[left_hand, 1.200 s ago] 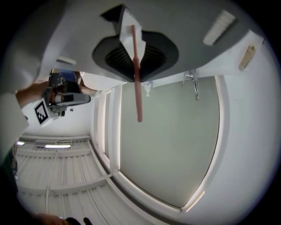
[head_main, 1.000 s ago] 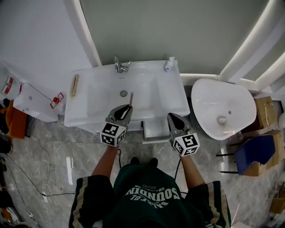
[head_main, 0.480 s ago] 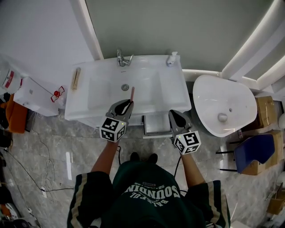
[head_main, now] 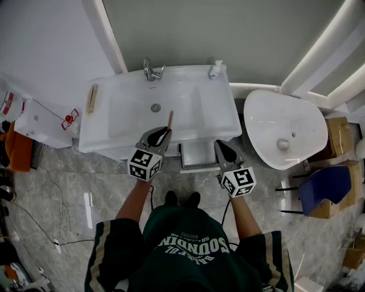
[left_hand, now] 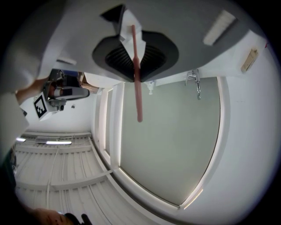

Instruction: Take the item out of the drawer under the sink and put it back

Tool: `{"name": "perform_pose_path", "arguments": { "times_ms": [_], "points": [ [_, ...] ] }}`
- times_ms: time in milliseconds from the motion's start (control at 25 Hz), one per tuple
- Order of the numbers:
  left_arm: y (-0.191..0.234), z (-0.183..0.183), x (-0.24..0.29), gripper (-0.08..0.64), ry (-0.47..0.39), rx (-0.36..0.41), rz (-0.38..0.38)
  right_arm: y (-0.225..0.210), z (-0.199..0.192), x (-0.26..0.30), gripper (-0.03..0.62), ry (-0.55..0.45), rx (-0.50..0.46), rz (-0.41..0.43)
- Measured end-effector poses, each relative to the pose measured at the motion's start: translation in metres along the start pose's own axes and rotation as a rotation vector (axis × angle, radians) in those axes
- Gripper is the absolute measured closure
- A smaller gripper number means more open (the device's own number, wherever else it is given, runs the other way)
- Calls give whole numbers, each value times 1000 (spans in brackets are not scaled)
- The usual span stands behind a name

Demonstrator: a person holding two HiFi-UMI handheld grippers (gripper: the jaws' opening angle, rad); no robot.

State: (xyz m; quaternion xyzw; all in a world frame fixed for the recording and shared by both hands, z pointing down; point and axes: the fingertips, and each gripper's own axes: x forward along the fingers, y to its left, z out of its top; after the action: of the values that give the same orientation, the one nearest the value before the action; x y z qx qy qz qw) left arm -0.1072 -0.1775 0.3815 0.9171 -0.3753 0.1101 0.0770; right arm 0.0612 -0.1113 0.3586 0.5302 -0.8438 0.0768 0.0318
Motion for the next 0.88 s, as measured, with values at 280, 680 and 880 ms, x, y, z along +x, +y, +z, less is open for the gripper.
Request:
{"name": "perform_pose_path", "arguments": {
  "times_ms": [280,680,880],
  "points": [
    [-28,-26,18,465,57,-8,-62,-17,-23,-20,591,35,34,-49],
    [-78,-97,49,465,195,-4,-173,-36,-73,-52,591,104,104,-112],
    [-104,-137,61,465,271,-14,-234,-40,-97,-67,591,135,130,-136]
  ]
}}
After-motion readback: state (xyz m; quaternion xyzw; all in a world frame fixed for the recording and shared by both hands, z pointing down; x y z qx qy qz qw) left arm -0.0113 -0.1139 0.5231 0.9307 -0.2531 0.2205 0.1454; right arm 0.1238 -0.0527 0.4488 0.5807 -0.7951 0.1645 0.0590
